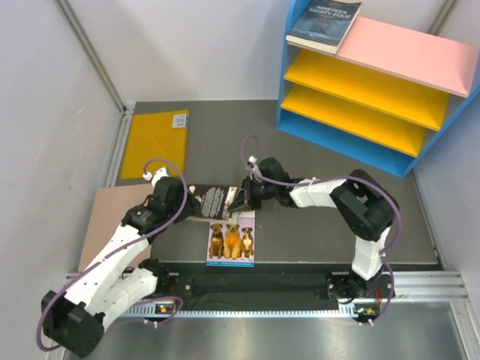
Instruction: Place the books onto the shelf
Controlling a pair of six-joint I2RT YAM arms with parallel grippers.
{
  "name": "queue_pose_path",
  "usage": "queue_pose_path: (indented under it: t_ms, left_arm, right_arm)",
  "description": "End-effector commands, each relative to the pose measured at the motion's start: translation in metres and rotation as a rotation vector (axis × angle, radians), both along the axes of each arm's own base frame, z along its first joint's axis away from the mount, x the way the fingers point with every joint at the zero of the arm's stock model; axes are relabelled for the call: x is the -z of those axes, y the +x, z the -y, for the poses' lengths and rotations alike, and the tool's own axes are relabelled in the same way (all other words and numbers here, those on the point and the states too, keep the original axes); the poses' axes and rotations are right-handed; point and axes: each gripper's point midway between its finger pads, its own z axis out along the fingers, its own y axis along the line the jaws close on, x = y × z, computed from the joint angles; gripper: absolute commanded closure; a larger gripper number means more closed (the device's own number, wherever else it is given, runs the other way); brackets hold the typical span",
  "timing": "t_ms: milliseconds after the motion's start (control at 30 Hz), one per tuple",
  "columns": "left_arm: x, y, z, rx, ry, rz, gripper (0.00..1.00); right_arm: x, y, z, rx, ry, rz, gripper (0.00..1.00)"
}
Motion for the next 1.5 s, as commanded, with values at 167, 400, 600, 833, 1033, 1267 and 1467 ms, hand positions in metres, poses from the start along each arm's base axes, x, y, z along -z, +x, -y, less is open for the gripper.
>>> queue_pose_path:
  t_ms: [167, 400, 600, 833, 1033, 1267, 1467]
  left_arm:
    - [0.039, -0.004, 0.019, 0.017, -0.108, -0.048, 0.43]
    - [0.054, -0.003, 0.038, -0.050, -0.310, -0.039, 0.43]
    - [0.050, 0.001, 0.037, -0.109, -0.399, 0.040, 0.43]
    - [0.052, -0.003, 0.035, -0.109, -0.406, 0.051, 0.46]
    - [0.063, 0.000, 0.029, -0.153, -0.383, 0.042, 0.48]
    - [0.057, 0.020, 0.033, -0.136, -0.361, 0.093, 0.48]
    - [0.038, 0.042, 0.043, -0.112, -0.369, 0.154, 0.72]
  right_arm:
    - [-0.050, 0.017, 0.022, 0.048, 0.123, 0.112, 1.00]
    - [-0.062, 0.020, 0.016, 0.063, 0.186, 0.099, 1.00]
    - [-0.062, 0.018, 0.017, 0.067, 0.189, 0.095, 1.00]
    - [-0.054, 0.016, 0.020, 0.083, 0.173, 0.076, 1.00]
    - [-0.039, -0.008, 0.010, 0.022, 0.132, 0.022, 1.00]
    - [-0.025, -0.067, -0.012, -0.122, 0.092, -0.044, 0.97]
    - [-0.015, -0.095, -0.023, -0.192, 0.103, -0.095, 0.90]
